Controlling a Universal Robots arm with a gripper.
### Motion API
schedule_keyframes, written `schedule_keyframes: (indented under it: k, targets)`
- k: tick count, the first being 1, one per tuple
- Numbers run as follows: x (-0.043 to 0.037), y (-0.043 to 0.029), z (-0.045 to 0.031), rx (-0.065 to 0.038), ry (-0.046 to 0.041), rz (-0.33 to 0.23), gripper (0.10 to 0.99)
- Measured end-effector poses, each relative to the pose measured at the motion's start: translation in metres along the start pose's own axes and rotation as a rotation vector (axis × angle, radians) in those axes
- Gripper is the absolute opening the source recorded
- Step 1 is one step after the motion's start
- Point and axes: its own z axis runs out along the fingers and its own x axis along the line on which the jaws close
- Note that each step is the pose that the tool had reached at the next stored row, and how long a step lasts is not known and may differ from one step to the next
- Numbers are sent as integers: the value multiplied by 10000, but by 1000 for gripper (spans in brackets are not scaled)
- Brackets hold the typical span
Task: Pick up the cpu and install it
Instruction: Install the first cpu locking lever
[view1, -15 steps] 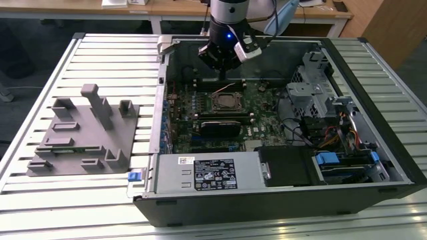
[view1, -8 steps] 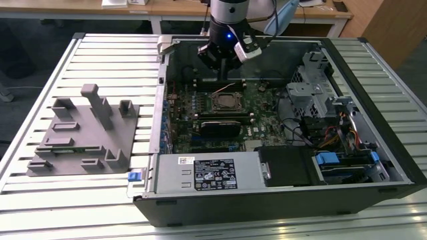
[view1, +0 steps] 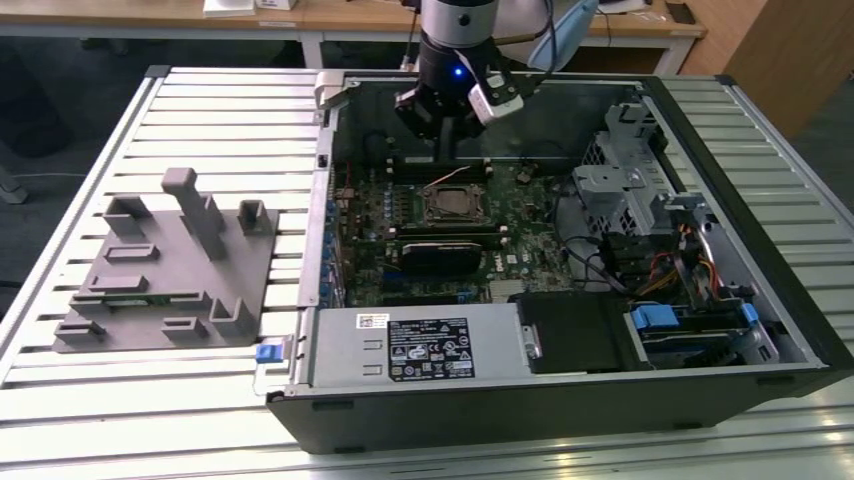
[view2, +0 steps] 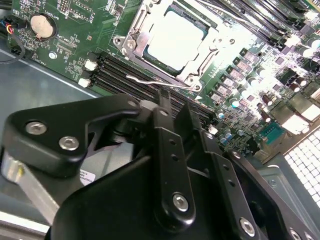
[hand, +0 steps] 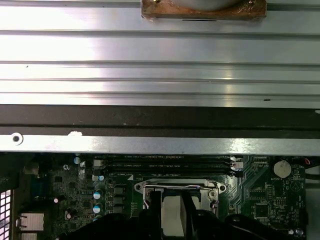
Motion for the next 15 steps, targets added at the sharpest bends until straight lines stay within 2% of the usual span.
schedule_keyframes:
  k: [1, 2, 3, 4, 5, 12, 14, 15]
  targets:
    - [0, 0, 0, 0, 0, 0, 294]
    - [0, 0, 0, 0, 0, 0, 235]
    - [-2, 0, 0, 0, 0, 0, 106]
    - [-2, 0, 0, 0, 0, 0, 349]
    - [-2, 0, 0, 0, 0, 0, 416]
    - [-2, 0, 0, 0, 0, 0, 416]
    - [-3, 0, 0, 0, 0, 0, 400]
    - [-3, 0, 0, 0, 0, 0, 337]
